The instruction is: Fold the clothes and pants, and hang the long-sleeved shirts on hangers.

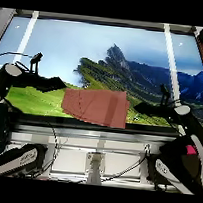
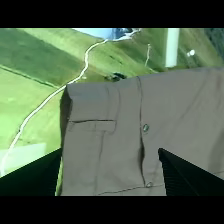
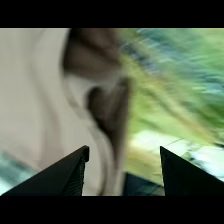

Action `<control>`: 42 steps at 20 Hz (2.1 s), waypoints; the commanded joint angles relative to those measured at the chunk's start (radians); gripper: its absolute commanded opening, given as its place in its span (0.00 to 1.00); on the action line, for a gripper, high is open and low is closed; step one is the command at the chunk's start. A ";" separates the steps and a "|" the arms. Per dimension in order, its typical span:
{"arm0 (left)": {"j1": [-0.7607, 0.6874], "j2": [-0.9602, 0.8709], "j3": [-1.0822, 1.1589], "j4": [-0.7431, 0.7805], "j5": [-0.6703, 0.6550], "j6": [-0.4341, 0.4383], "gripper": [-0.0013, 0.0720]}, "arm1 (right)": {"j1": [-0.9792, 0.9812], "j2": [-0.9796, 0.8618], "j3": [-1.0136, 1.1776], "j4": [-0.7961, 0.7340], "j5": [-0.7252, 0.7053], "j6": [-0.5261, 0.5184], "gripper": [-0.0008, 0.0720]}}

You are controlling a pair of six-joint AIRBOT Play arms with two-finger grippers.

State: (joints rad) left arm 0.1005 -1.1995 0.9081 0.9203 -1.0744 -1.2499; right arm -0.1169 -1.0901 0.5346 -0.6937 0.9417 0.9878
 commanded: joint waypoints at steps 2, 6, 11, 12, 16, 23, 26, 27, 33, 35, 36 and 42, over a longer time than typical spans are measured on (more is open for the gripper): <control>0.000 0.000 0.001 -0.035 -0.003 0.000 0.97 | -0.001 -0.262 0.142 0.141 0.219 -0.170 0.80; 0.000 0.000 0.001 -0.036 -0.003 0.000 0.97 | -0.001 -0.370 0.219 0.140 0.193 -0.168 0.80; 0.000 0.000 0.001 -0.036 -0.003 0.000 0.97 | 0.043 -0.396 0.232 0.114 0.118 -0.159 0.80; 0.000 0.000 0.001 -0.036 -0.003 0.000 0.97 | 0.072 -0.396 0.232 0.108 0.104 -0.159 0.81; 0.000 0.000 0.001 -0.036 -0.004 0.000 0.97 | 0.219 -0.397 0.234 0.087 -0.001 -0.150 0.80; 0.000 0.000 0.001 -0.035 -0.003 0.000 0.97 | 0.291 -0.394 0.234 0.038 -0.113 -0.100 0.63; 0.000 0.000 0.001 -0.036 -0.003 0.000 0.97 | 0.291 -0.394 0.234 0.007 -0.112 -0.102 0.35; 0.000 0.000 0.001 -0.035 -0.003 0.000 0.97 | 0.291 -0.394 0.234 0.001 -0.110 -0.108 0.19; 0.000 0.000 0.001 -0.066 -0.002 0.001 0.97 | 0.287 -0.369 0.285 -0.095 -0.067 -0.117 0.02; 0.000 0.000 0.002 -0.069 0.001 0.001 0.87 | 0.262 -0.335 0.351 -0.165 -0.068 -0.082 0.02; 0.000 0.000 0.002 -0.070 0.001 0.001 0.79 | 0.240 -0.315 0.387 -0.200 -0.076 -0.055 0.02; 0.000 0.000 0.002 -0.077 0.001 0.002 0.58 | 0.013 -0.260 0.622 -0.376 -0.064 0.130 0.02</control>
State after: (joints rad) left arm 0.1005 -1.1995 0.9092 0.8494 -1.0744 -1.2491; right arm -0.0055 -1.3701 1.0557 -0.9642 0.8688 1.0142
